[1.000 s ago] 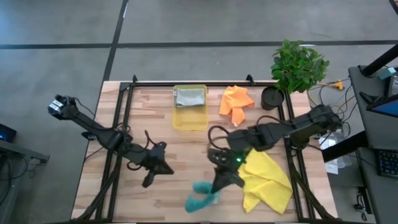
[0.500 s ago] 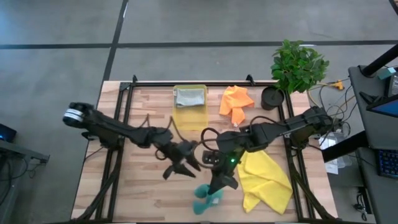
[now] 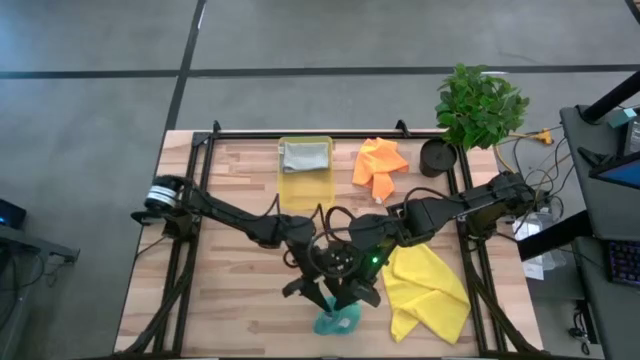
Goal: Fold microfiber towels
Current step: Fold the light blue microfiber cloth
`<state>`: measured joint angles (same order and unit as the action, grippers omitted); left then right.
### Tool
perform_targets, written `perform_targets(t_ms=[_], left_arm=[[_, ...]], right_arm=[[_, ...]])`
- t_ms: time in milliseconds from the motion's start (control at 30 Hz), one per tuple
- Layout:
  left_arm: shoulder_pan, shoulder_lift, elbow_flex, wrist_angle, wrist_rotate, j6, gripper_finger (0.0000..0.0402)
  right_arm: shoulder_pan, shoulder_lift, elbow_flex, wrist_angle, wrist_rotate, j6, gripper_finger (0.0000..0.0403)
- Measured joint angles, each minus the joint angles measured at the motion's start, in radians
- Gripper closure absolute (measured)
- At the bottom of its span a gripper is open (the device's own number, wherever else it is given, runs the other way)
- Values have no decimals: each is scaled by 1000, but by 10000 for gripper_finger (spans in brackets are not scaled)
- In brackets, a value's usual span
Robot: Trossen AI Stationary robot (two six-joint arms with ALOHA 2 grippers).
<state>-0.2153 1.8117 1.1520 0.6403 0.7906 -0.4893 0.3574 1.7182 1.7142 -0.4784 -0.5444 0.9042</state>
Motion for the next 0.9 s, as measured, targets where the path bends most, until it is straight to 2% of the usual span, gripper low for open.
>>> perform_targets(t_ms=[167,333,467,700,900], left_arm=[[0,3,4,6,-130,48,220],[0,3,24,36,-146,59,220],[-3,30,67,32,-73,65,220],[-13,116,164,32,-33,40,220],[-29,191,204,30,153,-102,220]], right_arm=[[51,-6,0,5,-9,4,394],[103,-6,0,2,-16,-9,394],[115,-6,0,-37,-12,-22,394],[114,-10,0,-49,-4,-26,394],[114,-38,0,-105,-4,-27,394]])
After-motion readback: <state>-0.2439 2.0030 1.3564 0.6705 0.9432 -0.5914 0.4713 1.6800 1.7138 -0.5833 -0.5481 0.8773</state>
